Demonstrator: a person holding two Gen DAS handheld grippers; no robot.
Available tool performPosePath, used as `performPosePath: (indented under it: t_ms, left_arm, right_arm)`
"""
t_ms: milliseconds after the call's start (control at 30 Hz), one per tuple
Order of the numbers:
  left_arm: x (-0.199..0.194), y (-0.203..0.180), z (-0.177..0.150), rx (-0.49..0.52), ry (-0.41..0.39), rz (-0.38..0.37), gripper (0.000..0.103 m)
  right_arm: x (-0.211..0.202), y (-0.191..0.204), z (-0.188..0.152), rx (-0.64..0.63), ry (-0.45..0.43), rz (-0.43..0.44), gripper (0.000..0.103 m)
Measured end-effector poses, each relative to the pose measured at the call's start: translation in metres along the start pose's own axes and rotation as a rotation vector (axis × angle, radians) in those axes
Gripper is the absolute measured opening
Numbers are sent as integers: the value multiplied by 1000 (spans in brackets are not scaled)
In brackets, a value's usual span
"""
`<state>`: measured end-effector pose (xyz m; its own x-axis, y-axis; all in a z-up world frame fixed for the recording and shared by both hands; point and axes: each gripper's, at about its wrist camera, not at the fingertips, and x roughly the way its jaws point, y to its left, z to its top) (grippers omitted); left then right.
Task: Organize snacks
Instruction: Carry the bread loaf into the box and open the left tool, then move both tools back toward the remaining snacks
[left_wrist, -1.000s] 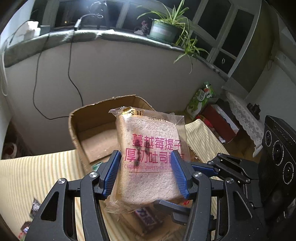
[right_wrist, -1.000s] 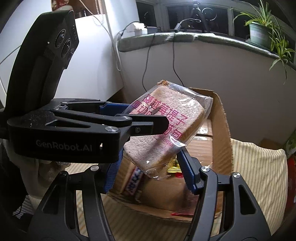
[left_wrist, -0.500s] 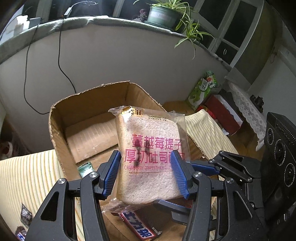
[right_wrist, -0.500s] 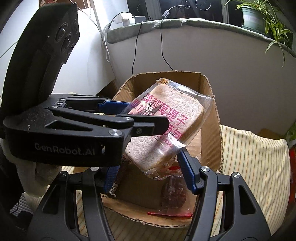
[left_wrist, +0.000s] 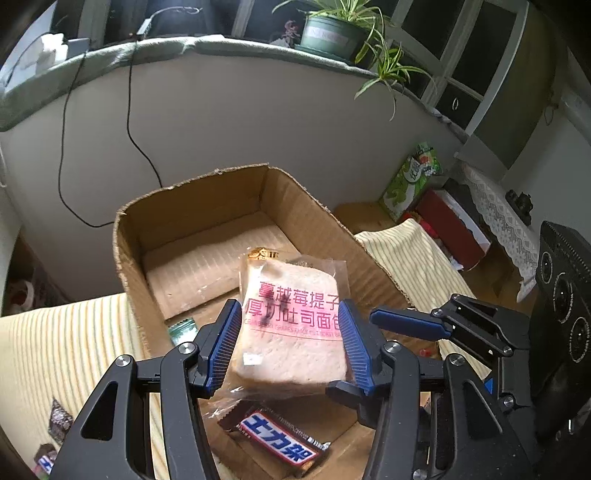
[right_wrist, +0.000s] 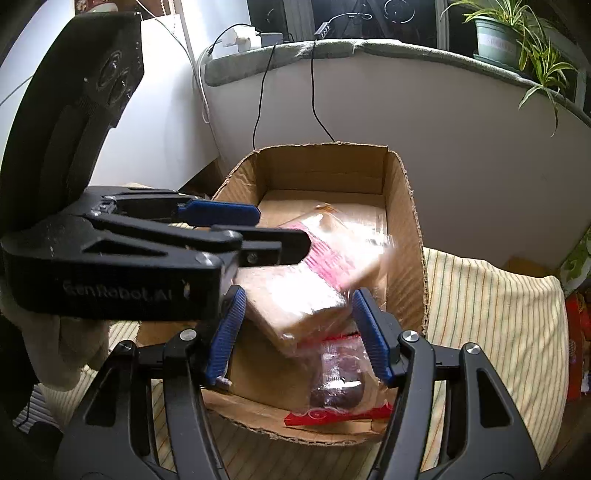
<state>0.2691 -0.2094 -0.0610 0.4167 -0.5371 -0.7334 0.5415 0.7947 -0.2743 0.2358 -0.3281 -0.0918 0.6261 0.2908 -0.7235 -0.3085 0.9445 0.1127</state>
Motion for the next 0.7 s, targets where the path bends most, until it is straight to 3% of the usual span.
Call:
performPosePath:
  t_ms: [333, 700]
  left_arm:
    - [-40, -1, -8, 20, -70, 36, 52]
    - [-118, 25, -45, 9, -197, 128, 55]
  right_arm:
    - [-23, 18, -5, -25, -32, -10, 63]
    - [-50, 58, -19, -53, -100, 22, 66]
